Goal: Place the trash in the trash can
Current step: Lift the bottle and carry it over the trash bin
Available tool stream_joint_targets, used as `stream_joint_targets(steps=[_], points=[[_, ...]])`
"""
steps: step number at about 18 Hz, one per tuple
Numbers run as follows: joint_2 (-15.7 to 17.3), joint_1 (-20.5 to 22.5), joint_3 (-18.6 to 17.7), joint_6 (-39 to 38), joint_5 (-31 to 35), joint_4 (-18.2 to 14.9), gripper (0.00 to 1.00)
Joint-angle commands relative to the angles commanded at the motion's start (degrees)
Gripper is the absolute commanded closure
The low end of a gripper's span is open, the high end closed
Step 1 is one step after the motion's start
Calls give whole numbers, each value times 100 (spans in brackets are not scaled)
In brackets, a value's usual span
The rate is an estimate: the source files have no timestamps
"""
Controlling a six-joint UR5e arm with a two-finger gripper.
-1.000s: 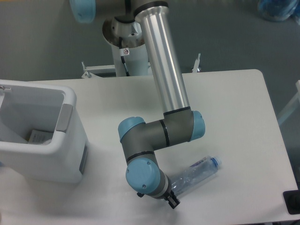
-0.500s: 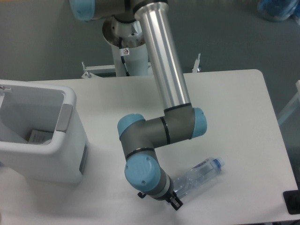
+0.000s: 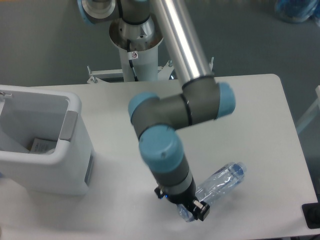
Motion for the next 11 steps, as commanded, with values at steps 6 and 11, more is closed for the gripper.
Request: stream_joint_targets(steps=[6, 11], points=[[747, 246, -17, -509, -2467, 0, 45], [1038, 501, -61, -897, -4621, 0, 44]])
